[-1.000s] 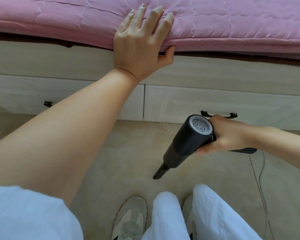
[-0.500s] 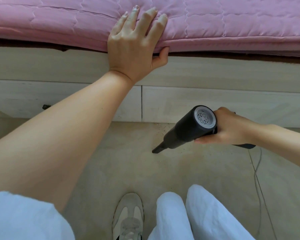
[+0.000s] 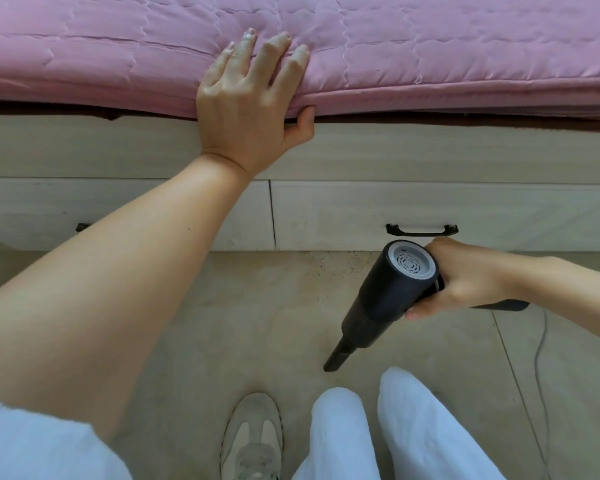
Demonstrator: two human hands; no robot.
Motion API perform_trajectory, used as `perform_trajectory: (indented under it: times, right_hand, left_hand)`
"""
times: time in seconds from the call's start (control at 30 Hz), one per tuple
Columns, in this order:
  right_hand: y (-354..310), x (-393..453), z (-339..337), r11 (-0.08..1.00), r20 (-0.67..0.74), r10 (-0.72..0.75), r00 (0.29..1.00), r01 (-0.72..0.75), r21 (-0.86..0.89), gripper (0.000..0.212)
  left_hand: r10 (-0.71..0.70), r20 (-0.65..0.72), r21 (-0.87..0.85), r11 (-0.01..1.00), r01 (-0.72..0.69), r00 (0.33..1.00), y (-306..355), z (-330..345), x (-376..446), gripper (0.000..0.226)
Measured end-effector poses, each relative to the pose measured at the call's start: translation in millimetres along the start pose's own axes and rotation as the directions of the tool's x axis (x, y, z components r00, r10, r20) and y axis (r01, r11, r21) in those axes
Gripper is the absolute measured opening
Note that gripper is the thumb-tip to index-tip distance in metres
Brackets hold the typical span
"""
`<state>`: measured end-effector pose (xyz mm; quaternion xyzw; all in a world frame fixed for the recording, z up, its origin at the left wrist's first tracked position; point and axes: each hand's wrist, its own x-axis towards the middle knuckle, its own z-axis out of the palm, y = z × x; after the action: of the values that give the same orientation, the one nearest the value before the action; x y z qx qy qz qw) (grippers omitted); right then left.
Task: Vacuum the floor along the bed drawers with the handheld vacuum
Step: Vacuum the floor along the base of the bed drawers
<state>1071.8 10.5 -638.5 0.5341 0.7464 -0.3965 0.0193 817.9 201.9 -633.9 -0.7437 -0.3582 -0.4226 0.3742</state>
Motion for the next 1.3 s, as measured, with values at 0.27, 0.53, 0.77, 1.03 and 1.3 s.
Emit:
perform_trajectory:
  times: [0.27, 0.53, 0.77, 1.03, 1.3]
  right_hand:
    - [7, -4, 0, 1.000, 0.004, 0.012, 1.000, -0.012, 0.029, 0.016]
    - [4, 19, -10, 0.999, -0.224, -0.036, 0.974, 0.040, 0.011, 0.029]
    - [6, 34, -13, 0.994, -0.248, -0.050, 0.967, 0.022, -0.112, 0.029]
    - [9, 21, 2, 0.991, -0.197, -0.075, 0.977, 0.050, -0.125, 0.030]
    - [17, 20, 1, 0.974, -0.363, 0.001, 0.932, -0.084, -0.213, 0.037]
  left_hand:
    - [-0.061, 0.004, -0.018, 0.998, 0.061, 0.998, 5, -3, 5, 0.043]
    - [-0.069, 0.061, -0.031, 0.997, 0.071, 0.996, 21, -6, 15, 0.051]
    - [-0.040, 0.063, -0.084, 0.995, 0.045, 0.997, 40, -4, 25, 0.051]
    - [-0.018, 0.140, -0.138, 0.990, 0.038, 0.990, 64, -1, 41, 0.062]
    - [-0.061, 0.140, -0.078, 0.994, 0.073, 0.988, 74, 5, 42, 0.061]
